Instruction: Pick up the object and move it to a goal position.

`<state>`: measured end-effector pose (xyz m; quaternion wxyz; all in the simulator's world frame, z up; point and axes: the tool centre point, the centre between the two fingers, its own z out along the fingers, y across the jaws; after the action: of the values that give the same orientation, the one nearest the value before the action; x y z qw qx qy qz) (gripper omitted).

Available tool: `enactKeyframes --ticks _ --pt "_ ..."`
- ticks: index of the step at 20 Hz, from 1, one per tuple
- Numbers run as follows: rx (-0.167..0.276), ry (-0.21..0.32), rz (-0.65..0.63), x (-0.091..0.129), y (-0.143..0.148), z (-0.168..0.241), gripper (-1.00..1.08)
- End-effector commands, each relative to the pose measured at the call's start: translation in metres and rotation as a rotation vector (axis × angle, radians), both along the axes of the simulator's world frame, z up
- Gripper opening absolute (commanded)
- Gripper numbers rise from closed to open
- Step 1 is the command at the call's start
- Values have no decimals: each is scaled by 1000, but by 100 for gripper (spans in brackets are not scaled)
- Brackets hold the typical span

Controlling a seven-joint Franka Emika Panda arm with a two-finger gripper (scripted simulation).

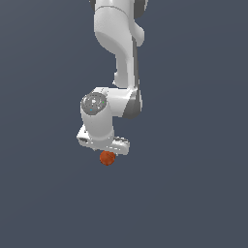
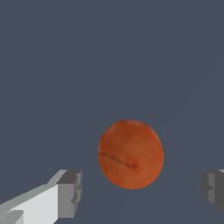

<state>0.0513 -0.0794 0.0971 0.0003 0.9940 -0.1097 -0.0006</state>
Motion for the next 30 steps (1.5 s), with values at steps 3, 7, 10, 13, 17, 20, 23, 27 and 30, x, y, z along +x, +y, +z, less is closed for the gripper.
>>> enactKeyframes --ticks 3,7,10,13,17,20,23,27,30 --pt "0 0 0 0 0 -9 100" --pt "0 -1 -2 0 0 -30 100" --pt "0 -1 -3 -1 0 -43 100" --pt "0 -1 -3 0 0 -50 100" --pt "0 -1 -3 1 0 -50 -100" --pt "0 -1 -3 1 0 -50 -100" --pt "0 -1 -3 1 0 -50 -100" --pt "1 0 -3 1 0 -50 -100" --pt "1 0 -3 -1 -2 -50 -100"
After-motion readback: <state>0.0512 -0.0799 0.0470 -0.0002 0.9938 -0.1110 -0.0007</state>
